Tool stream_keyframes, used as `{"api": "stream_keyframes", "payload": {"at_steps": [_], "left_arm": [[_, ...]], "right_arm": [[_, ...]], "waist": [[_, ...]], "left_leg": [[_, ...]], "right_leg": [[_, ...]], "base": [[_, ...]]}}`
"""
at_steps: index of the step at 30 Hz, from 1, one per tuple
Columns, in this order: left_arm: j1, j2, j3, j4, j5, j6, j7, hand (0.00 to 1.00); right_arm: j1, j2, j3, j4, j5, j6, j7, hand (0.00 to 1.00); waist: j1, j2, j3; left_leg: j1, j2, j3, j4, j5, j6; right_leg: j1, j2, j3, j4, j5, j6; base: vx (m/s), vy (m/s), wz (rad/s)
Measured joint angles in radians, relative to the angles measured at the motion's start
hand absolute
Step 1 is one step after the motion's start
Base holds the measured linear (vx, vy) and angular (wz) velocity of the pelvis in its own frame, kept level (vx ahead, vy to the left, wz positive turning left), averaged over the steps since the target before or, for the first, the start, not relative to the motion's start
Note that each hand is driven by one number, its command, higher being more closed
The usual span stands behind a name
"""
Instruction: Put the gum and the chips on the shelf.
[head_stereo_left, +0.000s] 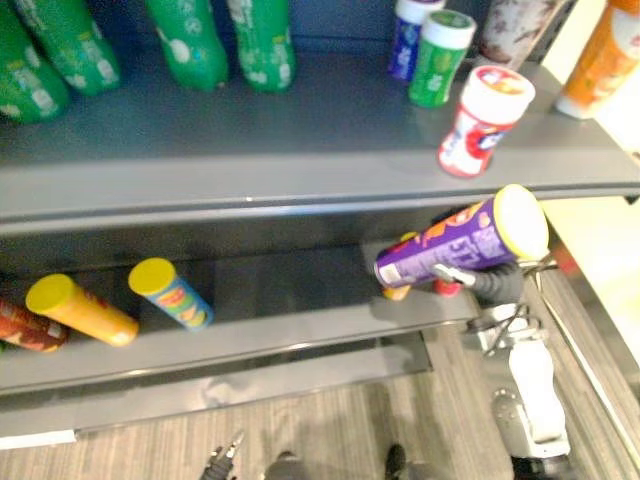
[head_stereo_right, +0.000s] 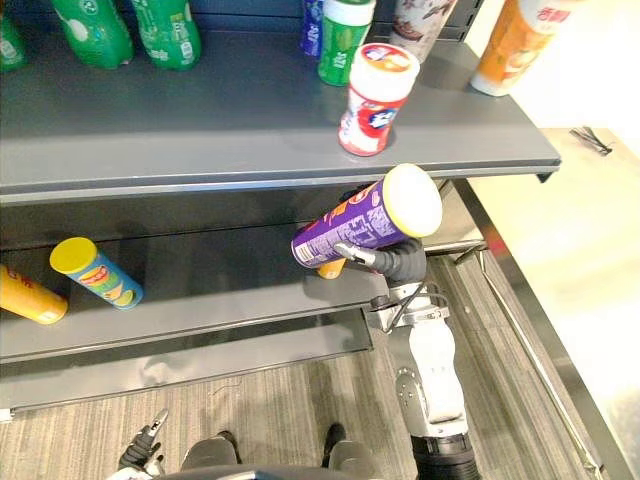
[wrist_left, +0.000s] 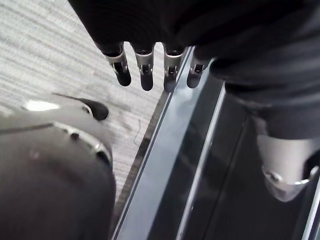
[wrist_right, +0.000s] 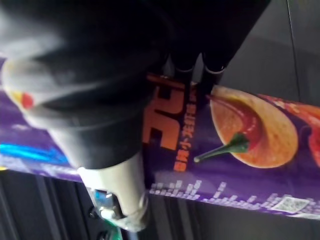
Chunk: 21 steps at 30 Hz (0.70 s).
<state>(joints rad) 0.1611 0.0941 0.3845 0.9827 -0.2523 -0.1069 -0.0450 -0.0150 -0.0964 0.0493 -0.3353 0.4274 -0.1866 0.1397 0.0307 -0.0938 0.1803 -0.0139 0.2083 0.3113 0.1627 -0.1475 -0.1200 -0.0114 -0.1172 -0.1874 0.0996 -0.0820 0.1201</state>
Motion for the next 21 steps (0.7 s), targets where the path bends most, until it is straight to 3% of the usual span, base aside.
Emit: {"api": "stream_keyframes", "payload": {"at_steps": [4,8,21], "left_arm": [[0.004,-0.01,-0.006,0.004,0.033,0.001,-0.001,0.0],[0.022,-0.008,-0.011,0.005,0.04,0.001,-0.001,0.0],[0.021,-0.002,-0.045,0.018,0.117,0.001,0.003,0.0]], "right_arm": [[0.036,0.001,-0.017,-0.011,0.013,0.002,-0.002,1.0],[0.066,0.029,-0.013,-0.011,0.013,0.003,0.004,1.0],[0.08,0.023,0.024,0.011,0.013,0.012,0.022,1.0]], "waist": [[0.001,0.0,-0.003],[-0.001,-0.002,-0.033],[-0.002,0.001,-0.064]], "left_leg": [[0.035,-0.004,-0.023,-0.121,0.083,-0.017],[0.057,-0.013,-0.019,-0.199,0.129,-0.016],[0.067,-0.045,-0.026,-0.257,0.174,0.0]], "right_leg": [[0.015,0.024,-0.027,-0.034,0.013,-0.021],[0.017,0.029,-0.023,-0.055,0.025,-0.03],[0.016,0.013,-0.023,-0.097,0.063,-0.021]], "base": [[-0.06,-0.094,0.2],[-0.06,-0.024,0.02],[-0.01,0.004,0.01]]}}
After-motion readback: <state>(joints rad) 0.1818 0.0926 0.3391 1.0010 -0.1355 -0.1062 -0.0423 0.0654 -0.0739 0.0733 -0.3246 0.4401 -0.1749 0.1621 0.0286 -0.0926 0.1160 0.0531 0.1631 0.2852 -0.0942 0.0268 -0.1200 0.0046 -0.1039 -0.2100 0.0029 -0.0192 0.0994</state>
